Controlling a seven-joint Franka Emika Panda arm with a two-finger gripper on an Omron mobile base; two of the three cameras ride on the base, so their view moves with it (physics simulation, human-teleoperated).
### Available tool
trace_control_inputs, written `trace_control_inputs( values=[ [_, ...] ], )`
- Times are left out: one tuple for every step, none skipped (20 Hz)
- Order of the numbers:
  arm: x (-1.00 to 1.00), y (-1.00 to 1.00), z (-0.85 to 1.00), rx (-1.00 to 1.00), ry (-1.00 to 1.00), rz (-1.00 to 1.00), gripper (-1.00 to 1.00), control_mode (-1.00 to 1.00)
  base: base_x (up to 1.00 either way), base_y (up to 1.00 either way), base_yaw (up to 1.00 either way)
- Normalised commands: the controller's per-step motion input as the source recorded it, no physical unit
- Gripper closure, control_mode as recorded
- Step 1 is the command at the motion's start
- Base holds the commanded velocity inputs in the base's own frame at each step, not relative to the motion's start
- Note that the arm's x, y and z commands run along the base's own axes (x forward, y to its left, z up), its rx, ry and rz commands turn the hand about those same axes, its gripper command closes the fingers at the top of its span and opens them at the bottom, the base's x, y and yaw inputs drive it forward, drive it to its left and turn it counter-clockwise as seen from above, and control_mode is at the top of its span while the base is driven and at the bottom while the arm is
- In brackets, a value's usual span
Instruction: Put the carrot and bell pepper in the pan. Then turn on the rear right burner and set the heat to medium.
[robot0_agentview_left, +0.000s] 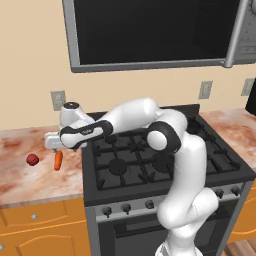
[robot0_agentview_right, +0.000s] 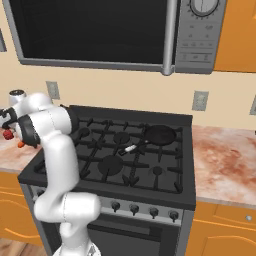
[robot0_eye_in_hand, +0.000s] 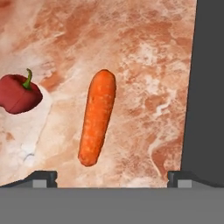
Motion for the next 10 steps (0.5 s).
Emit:
trace_control_inputs(
  values=[
    [0.39,0.18,0.00,0.00,0.00,0.00,-1.00,-1.00,0.00,0.00,0.00],
    [0.39,0.18,0.00,0.00,0.00,0.00,-1.00,-1.00,0.00,0.00,0.00],
    [0.41,0.19,0.00,0.00,0.00,0.00,-1.00,-1.00,0.00,0.00,0.00],
    [0.36,0.20,0.00,0.00,0.00,0.00,-1.00,-1.00,0.00,0.00,0.00],
    [0.30,0.20,0.00,0.00,0.00,0.00,-1.00,-1.00,0.00,0.00,0.00],
    [0.15,0.21,-0.01,0.00,0.00,0.00,-1.00,-1.00,0.00,0.00,0.00],
    [0.03,0.26,-0.09,0.00,0.00,0.00,-1.00,-1.00,0.00,0.00,0.00],
    [0.00,0.26,-0.14,-0.02,0.00,0.00,-1.00,-1.00,0.00,0.00,0.00],
    [0.00,0.25,-0.20,-0.02,0.00,0.00,-1.00,-1.00,0.00,0.00,0.00],
    [0.00,0.17,-0.23,-0.02,0.00,0.00,-1.00,-1.00,0.00,0.00,0.00]
  ],
)
